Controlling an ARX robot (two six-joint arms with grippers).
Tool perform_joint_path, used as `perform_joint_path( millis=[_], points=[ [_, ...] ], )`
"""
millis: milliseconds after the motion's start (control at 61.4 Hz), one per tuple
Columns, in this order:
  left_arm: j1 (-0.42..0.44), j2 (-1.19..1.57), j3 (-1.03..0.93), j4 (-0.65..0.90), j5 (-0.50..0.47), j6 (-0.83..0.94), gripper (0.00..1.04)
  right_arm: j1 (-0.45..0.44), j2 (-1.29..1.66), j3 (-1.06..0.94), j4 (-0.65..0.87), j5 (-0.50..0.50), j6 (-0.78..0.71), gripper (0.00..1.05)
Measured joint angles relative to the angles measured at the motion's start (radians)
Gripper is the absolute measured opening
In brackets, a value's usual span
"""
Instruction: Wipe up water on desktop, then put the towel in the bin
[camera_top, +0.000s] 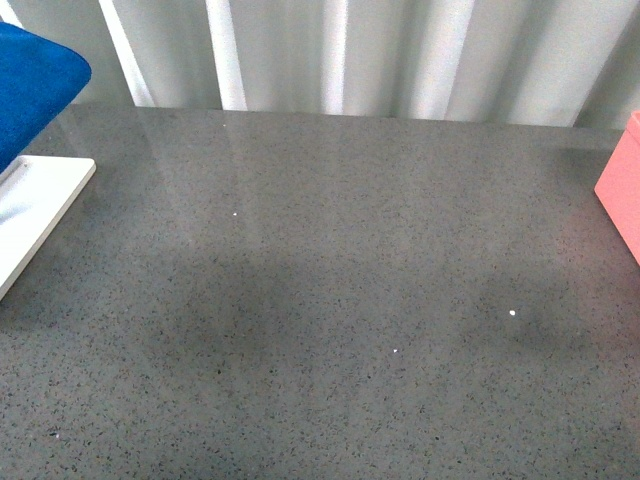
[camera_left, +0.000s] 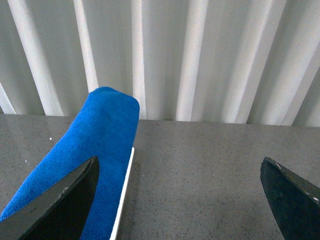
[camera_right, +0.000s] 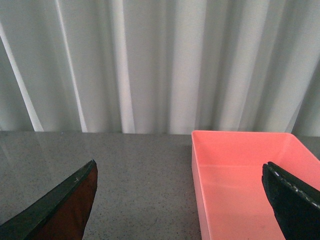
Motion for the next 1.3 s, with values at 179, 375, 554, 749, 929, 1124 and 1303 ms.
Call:
perform_joint_path(
  millis=[179, 375, 554, 749, 929, 1124, 1303],
  points=[
    [0.000, 0.000, 0.000, 0.000, 0.000, 0.000, 0.98, 0.000, 0.000, 0.000, 0.000, 0.000, 0.000, 0.98],
    [0.000, 0.000, 0.000, 0.000, 0.000, 0.000, 0.98, 0.000, 0.000, 0.000, 0.000, 0.000, 0.000, 0.98],
    [0.000, 0.000, 0.000, 0.000, 0.000, 0.000, 0.98, 0.000, 0.000, 0.000, 0.000, 0.000, 0.000, 0.98],
    [0.000, 0.000, 0.000, 0.000, 0.000, 0.000, 0.98, 0.000, 0.000, 0.000, 0.000, 0.000, 0.000, 0.98],
    [0.000, 0.000, 0.000, 0.000, 0.000, 0.000, 0.98, 0.000, 0.000, 0.000, 0.000, 0.000, 0.000, 0.98],
    [0.000, 0.000, 0.000, 0.000, 0.000, 0.000, 0.98, 0.000, 0.000, 0.000, 0.000, 0.000, 0.000, 0.98],
    [0.000, 0.000, 0.000, 0.000, 0.000, 0.000, 0.98, 0.000, 0.000, 0.000, 0.000, 0.000, 0.000, 0.98]
  ],
)
